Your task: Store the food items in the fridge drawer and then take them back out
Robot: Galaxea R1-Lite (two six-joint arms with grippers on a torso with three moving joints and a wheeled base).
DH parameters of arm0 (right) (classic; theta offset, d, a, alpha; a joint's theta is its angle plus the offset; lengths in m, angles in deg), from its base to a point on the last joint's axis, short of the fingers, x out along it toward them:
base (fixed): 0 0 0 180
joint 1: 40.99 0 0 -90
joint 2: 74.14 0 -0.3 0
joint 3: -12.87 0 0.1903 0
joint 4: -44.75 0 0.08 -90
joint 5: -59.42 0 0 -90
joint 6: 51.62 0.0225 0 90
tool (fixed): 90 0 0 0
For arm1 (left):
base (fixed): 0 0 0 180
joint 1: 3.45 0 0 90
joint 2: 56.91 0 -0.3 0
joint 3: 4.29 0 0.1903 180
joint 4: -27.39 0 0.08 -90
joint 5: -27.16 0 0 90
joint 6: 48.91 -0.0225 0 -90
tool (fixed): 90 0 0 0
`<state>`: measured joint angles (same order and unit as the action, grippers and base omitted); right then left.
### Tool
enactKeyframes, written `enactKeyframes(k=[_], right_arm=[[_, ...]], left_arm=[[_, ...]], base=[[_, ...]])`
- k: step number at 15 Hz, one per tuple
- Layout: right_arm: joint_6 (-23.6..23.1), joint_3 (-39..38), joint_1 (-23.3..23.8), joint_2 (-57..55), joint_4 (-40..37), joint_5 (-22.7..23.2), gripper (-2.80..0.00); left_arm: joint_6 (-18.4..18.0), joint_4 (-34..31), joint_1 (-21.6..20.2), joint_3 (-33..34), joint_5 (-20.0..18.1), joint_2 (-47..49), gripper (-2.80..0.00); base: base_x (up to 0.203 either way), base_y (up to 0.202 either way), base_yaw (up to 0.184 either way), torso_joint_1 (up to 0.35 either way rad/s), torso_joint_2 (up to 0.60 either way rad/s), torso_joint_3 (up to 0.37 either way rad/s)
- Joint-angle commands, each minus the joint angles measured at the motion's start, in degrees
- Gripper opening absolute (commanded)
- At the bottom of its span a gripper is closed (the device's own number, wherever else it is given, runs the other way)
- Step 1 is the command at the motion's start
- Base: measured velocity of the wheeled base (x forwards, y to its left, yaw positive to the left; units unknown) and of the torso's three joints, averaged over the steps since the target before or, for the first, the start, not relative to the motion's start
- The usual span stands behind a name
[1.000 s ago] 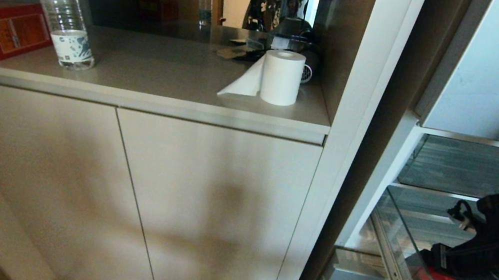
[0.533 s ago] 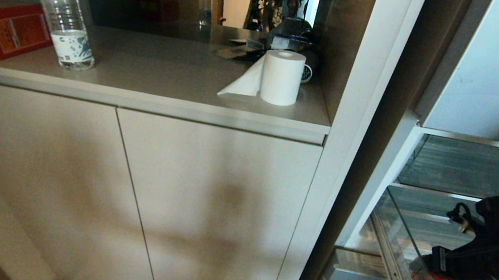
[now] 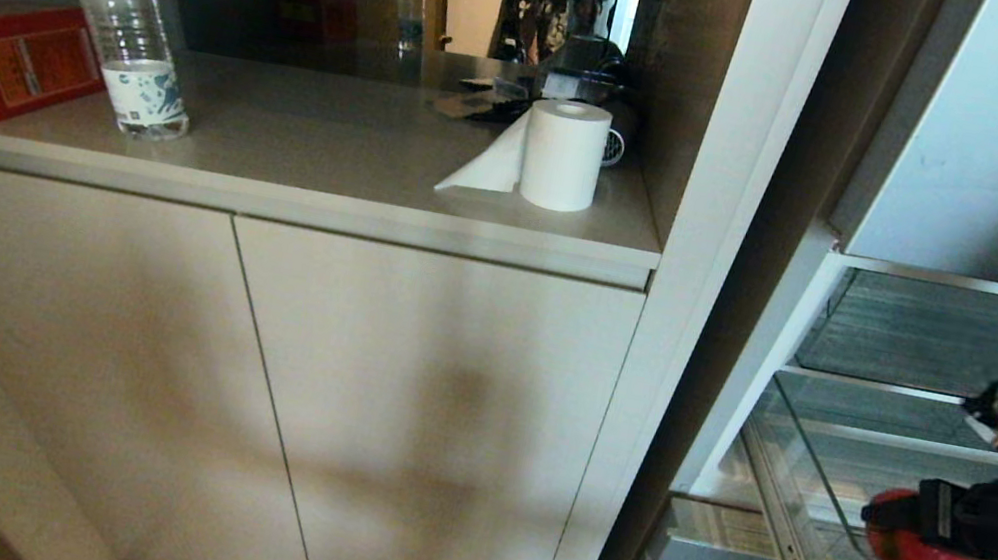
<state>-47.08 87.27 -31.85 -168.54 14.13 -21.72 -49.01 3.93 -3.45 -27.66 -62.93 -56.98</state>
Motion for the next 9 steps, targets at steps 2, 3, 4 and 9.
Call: enactKeyframes(k=[2,3,4,9], right_arm=[[0.0,-5.5,0.0,16.0,0.0,0.1,-2.80],[0.0,-7.0,0.0,19.1,0.0,0.0,-2.80],[0.0,-8.8,0.0,23.4,0.0,0.0,-2.80],[1.0,-15.6,0.0,46.4,0.0,0.1,-2.80]], left_arm=[[0.0,0.0,0.0,0.1,0.0,0.1,-2.80],[0.0,0.0,0.0,0.1,0.0,0.1,-2.80],[0.0,0.0,0.0,0.1,0.0,0.1,-2.80],[0.0,0.0,0.0,0.1,0.0,0.1,-2.80]], base=[[0.000,0.000,0.000,0.000,0.00,0.000],[0.000,0.000,0.000,0.000,0.00,0.000],[0.000,0.000,0.000,0.000,0.00,0.000],[0.000,0.000,0.000,0.000,0.00,0.000]])
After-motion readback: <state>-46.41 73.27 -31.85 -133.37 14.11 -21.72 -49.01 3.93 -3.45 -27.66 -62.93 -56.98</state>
